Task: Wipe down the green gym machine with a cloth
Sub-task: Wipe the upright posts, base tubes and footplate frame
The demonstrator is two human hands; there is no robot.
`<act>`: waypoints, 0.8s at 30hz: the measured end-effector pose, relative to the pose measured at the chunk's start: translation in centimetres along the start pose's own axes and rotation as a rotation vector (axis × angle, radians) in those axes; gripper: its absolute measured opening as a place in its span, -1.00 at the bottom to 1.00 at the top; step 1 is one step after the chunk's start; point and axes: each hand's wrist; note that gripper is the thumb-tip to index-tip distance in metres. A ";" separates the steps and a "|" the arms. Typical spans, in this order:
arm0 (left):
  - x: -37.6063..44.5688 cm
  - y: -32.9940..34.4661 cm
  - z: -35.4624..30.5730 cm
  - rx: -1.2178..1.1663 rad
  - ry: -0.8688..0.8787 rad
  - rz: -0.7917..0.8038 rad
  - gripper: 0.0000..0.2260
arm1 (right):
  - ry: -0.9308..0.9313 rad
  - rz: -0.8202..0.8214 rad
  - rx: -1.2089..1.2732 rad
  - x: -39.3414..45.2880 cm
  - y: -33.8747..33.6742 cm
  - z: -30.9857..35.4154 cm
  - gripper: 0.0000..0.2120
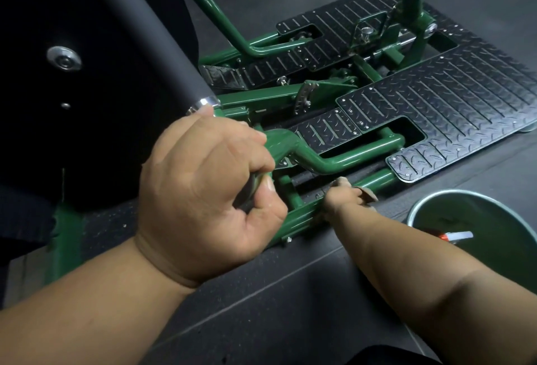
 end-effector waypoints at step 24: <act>-0.1 -0.1 0.2 -0.086 -0.012 0.023 -0.89 | -1.180 0.764 0.912 -24.3 -7.2 10.3 -0.43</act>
Point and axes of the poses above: each hand's wrist, its own x-axis towards the middle knuckle, its own y-axis out of the palm, z = x × y, and after that the axes turned 6 degrees about x, right-handed
